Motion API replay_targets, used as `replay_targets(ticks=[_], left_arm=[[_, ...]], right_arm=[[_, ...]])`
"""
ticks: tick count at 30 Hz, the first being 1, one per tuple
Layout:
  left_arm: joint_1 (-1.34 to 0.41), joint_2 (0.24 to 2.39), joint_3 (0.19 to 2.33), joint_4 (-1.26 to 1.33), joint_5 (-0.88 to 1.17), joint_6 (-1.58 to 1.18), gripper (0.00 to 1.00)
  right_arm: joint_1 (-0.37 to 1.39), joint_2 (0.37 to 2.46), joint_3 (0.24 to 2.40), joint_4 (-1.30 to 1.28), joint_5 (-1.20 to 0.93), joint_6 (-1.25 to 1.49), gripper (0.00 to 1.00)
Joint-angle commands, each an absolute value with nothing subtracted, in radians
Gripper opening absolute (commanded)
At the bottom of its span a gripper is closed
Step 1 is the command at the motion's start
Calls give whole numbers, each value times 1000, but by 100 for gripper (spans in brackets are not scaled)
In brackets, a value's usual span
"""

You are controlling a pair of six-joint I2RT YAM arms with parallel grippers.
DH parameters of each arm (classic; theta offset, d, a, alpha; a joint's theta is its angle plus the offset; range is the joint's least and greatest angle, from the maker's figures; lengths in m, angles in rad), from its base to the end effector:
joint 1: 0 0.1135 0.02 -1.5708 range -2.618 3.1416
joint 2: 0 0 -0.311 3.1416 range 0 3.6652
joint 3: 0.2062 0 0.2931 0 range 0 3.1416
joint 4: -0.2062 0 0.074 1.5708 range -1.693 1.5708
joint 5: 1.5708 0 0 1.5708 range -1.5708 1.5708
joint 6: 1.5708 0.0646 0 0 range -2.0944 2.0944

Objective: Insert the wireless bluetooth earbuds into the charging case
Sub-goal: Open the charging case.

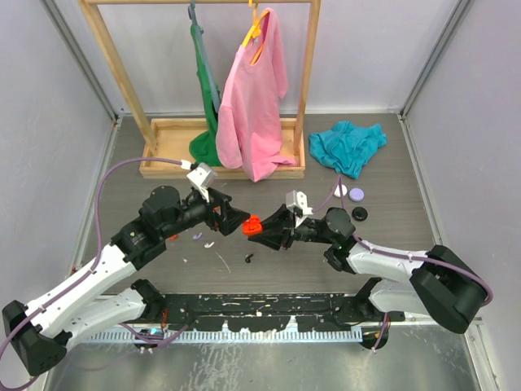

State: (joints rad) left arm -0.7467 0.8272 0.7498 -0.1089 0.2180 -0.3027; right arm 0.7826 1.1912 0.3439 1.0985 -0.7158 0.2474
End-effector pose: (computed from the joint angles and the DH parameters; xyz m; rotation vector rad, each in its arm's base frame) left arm 0.1629 -0.1698 0.3547 0.5695 1.7628 -0.9410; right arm 0.1534 0.2124 0.2576 -0.9961 1.1430 1.3116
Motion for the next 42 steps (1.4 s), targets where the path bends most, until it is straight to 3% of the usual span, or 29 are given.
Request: replay_targets(ticks=[1, 6, 13, 18, 26, 33, 42], left_arm=[[-747, 835, 792, -75, 166, -330, 83], [-745, 825, 793, -104, 80, -350, 85], [-745, 839, 802, -278, -254, -379, 87], [-724, 892, 802, -351, -374, -399, 87], [-550, 1011, 799, -442, -287, -498, 87], [-477, 1067, 789, -573, -326, -576, 87], [-472, 1254, 886, -423, -203, -436, 81]], right_arm=[[787, 1187, 348, 1200, -729, 250, 2], [788, 1199, 326, 1150, -611, 194, 1], [788, 1267, 280, 1171, -413, 133, 2], [788, 1273, 256, 1199, -344, 127, 2], [787, 1252, 251, 1166, -282, 109, 2], [791, 1233, 252, 1132, -250, 92, 2], [801, 1236, 255, 1122, -233, 83, 3]])
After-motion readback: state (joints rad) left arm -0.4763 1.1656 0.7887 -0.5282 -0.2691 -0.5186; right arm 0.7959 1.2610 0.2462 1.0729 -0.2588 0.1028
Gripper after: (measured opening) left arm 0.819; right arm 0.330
